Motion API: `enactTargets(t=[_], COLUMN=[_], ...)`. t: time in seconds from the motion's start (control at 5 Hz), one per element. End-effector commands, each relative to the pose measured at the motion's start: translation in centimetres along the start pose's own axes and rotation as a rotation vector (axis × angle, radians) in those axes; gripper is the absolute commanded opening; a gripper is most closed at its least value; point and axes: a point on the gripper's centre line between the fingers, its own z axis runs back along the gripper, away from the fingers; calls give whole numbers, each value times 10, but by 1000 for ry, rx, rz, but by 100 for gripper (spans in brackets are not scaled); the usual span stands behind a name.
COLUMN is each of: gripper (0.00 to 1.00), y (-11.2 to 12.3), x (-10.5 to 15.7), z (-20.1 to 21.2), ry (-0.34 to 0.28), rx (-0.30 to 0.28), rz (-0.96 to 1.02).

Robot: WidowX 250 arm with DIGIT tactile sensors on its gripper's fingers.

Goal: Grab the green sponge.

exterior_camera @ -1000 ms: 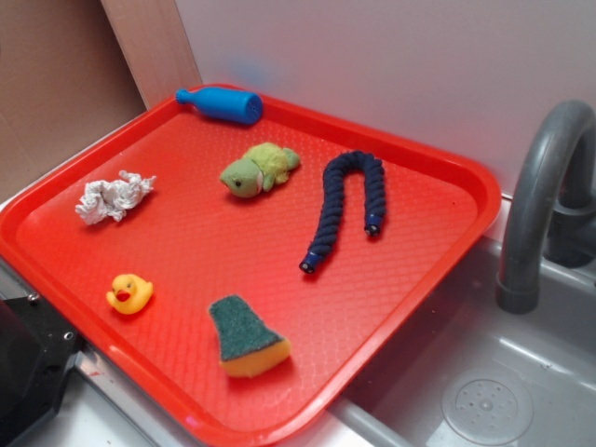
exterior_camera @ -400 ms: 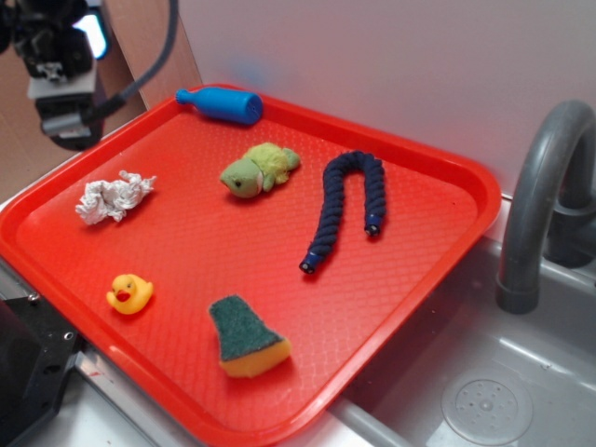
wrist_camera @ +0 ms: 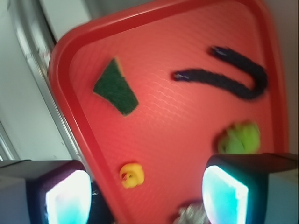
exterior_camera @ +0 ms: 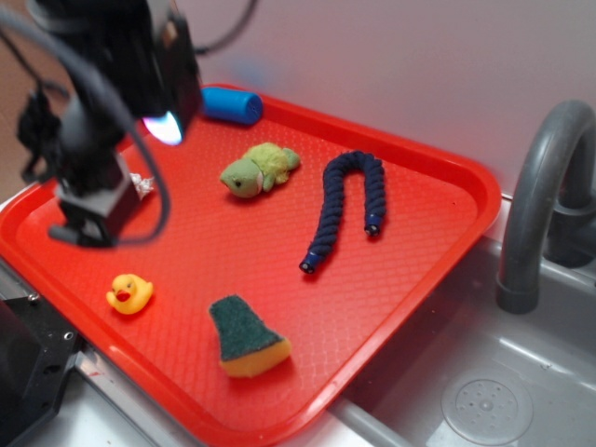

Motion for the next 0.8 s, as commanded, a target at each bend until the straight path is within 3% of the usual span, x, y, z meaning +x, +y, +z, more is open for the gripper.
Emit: enactTargets(t=[0.0, 0.4, 0.6], gripper=[100, 100, 100], y=[-2, -15, -22], x=[25, 31, 19], z=[-35, -73, -92], ry=[-65, -21, 1], rx=[68, -47, -124], rz=[-423, -516, -479])
